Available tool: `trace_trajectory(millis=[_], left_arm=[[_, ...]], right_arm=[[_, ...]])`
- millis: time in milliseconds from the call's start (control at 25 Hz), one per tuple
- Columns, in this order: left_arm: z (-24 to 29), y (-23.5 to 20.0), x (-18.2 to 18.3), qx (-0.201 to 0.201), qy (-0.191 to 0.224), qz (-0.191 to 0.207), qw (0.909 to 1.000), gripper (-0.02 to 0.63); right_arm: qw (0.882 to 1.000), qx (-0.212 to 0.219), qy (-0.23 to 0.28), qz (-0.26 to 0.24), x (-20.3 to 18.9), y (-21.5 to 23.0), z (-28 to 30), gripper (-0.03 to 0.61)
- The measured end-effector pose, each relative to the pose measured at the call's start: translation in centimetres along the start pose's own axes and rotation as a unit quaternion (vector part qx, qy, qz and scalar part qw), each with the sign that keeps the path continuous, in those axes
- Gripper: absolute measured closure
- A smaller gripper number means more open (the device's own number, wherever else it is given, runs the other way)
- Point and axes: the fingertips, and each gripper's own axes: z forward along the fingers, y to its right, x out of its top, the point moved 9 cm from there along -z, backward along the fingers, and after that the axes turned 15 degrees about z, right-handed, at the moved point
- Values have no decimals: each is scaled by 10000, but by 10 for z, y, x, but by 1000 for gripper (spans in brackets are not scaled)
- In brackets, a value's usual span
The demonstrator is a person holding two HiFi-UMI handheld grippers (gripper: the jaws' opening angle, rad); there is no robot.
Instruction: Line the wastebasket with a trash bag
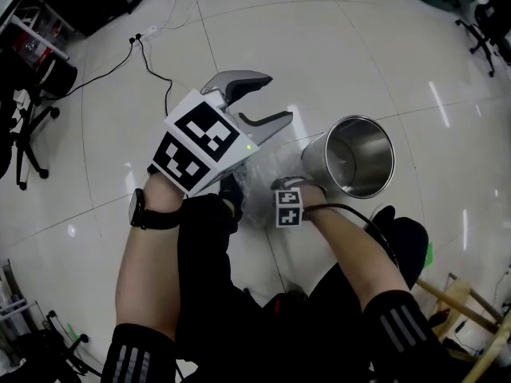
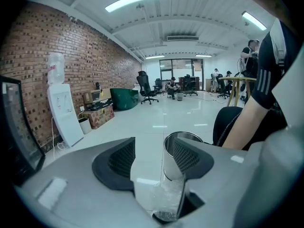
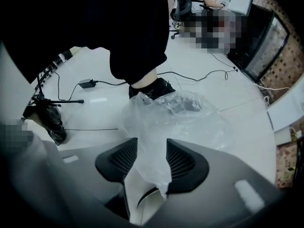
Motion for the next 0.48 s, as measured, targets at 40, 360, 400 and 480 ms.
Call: trace_trajectory(millis=[40, 360, 400, 480], left_arm=[[-1, 0, 0, 2, 9, 7, 10000, 370], [-3, -4, 11, 162, 150, 16, 9998, 370], [-3, -4, 13, 208, 188, 21, 9996, 370], [-4, -4, 18, 308, 279, 42, 9991, 370]], right_arm=[[10000, -6, 20, 13, 0, -1, 0, 397], [9911, -116, 968, 909, 20, 11, -53, 572], [9868, -153, 1196, 1084, 25, 14, -67, 572], [9769, -267, 1649, 1336, 34, 18, -98, 572]])
